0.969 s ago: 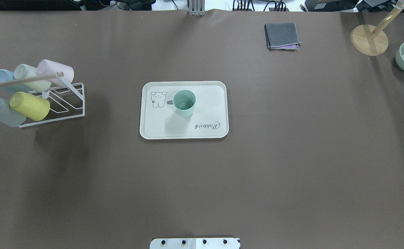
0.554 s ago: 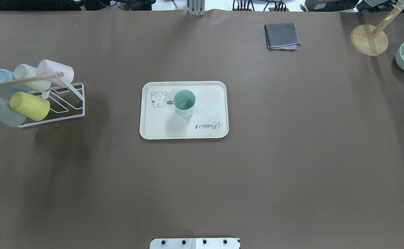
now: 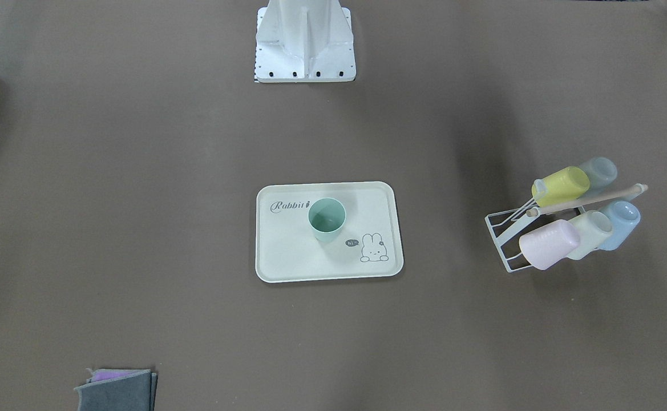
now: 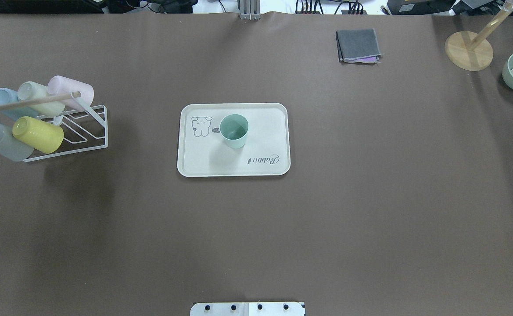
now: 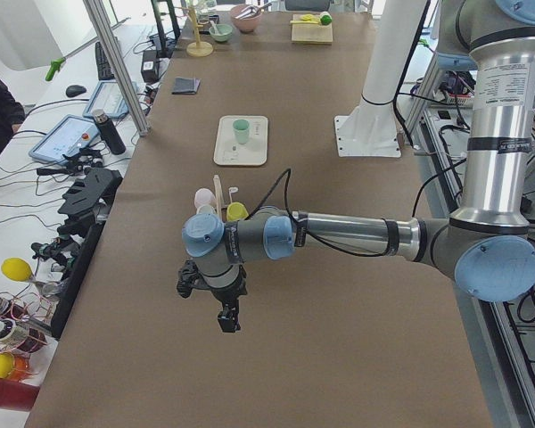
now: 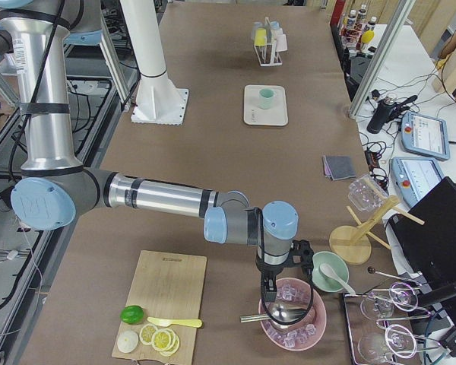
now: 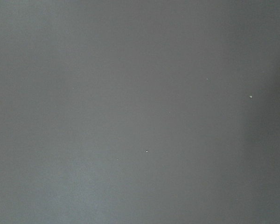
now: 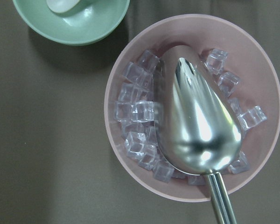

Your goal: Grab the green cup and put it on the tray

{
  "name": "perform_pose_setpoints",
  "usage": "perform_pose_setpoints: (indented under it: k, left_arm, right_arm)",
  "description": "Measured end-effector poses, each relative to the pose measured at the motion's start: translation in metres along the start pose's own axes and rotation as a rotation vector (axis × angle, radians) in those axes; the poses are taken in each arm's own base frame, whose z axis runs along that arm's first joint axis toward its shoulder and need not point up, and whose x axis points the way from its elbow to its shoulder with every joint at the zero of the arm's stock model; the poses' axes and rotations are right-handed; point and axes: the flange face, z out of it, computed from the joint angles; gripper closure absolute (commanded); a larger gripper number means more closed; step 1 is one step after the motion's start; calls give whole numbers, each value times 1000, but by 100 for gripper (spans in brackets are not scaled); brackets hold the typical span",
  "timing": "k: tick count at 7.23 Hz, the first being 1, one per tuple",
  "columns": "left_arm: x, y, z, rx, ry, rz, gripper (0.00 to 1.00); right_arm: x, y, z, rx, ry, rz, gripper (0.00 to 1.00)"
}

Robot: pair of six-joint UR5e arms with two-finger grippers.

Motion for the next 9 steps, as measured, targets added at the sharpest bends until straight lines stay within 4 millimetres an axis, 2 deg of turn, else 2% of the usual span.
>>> perform_pose_setpoints:
  k: [9]
  left_arm:
    - [2, 3, 5, 1, 65, -18, 2]
  right_arm:
    - [2, 4, 4, -7, 1, 5, 0]
